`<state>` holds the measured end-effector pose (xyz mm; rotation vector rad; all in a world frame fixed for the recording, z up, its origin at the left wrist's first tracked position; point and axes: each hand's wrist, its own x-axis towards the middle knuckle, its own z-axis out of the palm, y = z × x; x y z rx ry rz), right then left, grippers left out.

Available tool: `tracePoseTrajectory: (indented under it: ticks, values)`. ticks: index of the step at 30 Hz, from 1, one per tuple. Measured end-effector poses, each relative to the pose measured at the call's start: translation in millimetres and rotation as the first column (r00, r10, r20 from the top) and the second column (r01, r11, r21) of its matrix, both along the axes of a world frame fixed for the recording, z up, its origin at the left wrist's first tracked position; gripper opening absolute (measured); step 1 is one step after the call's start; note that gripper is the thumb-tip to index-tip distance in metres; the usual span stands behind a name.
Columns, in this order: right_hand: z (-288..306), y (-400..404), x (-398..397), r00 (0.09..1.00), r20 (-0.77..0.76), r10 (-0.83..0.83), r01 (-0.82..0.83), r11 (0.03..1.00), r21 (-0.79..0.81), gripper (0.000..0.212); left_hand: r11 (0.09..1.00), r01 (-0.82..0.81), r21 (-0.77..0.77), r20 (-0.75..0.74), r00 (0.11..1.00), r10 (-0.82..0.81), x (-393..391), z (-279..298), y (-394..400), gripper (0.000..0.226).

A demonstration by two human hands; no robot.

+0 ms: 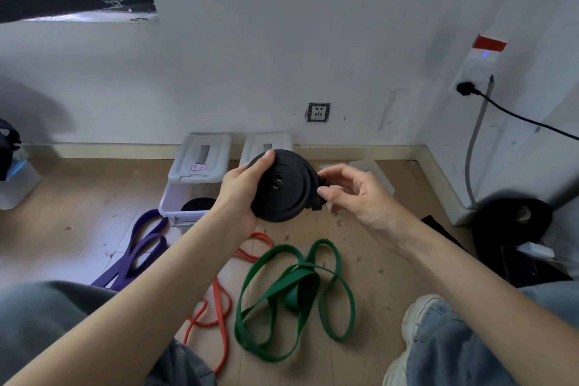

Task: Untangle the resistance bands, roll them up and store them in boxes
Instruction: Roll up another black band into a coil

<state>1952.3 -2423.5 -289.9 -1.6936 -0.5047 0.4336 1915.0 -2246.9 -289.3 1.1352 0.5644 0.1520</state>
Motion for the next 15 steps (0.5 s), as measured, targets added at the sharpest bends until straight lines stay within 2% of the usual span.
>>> tracePoseTrajectory:
  ticks: [3, 7, 9, 11, 13, 15]
  values:
    - [1.6, -2.6, 2.3, 1.0, -0.021, 0.012, -0.014, 0.997, -0.077, 0.015, 0.996, 0.049, 0.072, 0.019, 0.999, -0.051, 0.5, -3.3, -4.6, 0.027]
    - [4.9, -8.5, 5.9, 0.993, 0.103, 0.059, -0.023, 0.946, -0.323, 0.016, 0.987, 0.12, 0.105, 0.026, 0.992, -0.123, 2.3, -2.5, -4.3, 0.019]
    - [4.7, -6.9, 5.3, 0.981, 0.179, 0.08, -0.004, 0.921, -0.391, 0.018, 0.983, 0.125, 0.134, 0.027, 0.991, -0.13, 4.1, -4.4, -4.4, 0.018]
    - [0.8, 0.9, 2.3, 0.987, 0.15, 0.062, -0.01, 0.945, -0.327, 0.019, 0.989, 0.074, 0.127, 0.037, 0.996, -0.08, 6.4, -8.1, -6.6, 0.018]
    - [-5.6, 10.1, 0.4, 0.999, -0.041, 0.011, -0.016, 0.993, -0.117, 0.016, 0.99, -0.01, 0.143, 0.061, 0.998, 0.001, 10.0, -12.6, -6.6, 0.015]
    - [-11.5, 17.1, 2.4, 0.964, -0.267, -0.005, 0.031, 0.995, 0.093, 0.012, 0.955, -0.098, 0.28, 0.101, 0.992, 0.072, 14.8, -17.4, 0.8, 0.007]
